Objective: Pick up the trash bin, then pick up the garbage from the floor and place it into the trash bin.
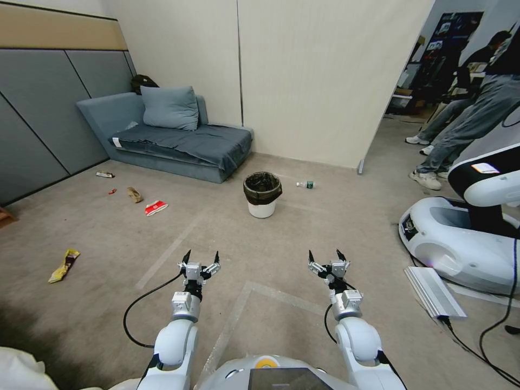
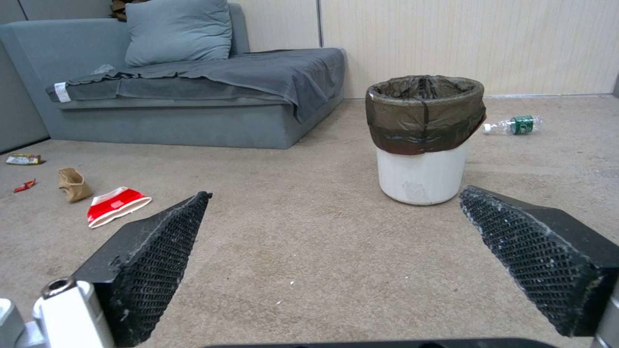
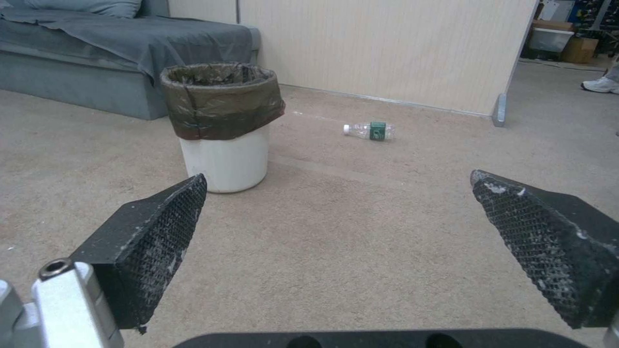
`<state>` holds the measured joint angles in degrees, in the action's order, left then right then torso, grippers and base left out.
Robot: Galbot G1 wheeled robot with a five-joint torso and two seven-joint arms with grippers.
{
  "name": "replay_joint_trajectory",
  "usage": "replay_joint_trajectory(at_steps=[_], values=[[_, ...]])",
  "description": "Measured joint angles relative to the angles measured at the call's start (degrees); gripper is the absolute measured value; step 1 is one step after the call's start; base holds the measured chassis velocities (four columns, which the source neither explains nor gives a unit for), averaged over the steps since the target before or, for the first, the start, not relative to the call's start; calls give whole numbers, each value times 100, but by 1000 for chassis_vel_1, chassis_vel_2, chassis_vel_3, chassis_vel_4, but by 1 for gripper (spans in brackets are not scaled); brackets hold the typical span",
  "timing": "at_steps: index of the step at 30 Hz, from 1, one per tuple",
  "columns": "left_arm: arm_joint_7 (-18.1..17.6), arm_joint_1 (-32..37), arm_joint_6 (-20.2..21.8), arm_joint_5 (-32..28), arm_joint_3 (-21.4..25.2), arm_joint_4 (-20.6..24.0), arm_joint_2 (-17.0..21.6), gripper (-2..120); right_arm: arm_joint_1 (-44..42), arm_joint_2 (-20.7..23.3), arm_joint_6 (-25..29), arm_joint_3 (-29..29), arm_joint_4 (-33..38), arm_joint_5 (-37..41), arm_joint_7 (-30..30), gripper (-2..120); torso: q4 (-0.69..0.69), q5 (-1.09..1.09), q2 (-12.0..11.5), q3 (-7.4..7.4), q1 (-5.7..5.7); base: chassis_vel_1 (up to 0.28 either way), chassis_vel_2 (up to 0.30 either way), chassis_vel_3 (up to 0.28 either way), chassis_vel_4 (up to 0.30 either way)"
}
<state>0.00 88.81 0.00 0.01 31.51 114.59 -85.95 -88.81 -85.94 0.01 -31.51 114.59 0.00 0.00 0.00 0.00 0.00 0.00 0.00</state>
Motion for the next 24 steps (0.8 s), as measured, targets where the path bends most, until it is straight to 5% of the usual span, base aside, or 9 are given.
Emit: replay_joint_trajectory(at_steps=[24], values=[[-49, 39, 114, 108, -81, 169, 0, 100, -117, -30, 10, 31, 146, -113, 14, 100, 3, 0, 0, 0, 0, 0, 0, 0, 0]])
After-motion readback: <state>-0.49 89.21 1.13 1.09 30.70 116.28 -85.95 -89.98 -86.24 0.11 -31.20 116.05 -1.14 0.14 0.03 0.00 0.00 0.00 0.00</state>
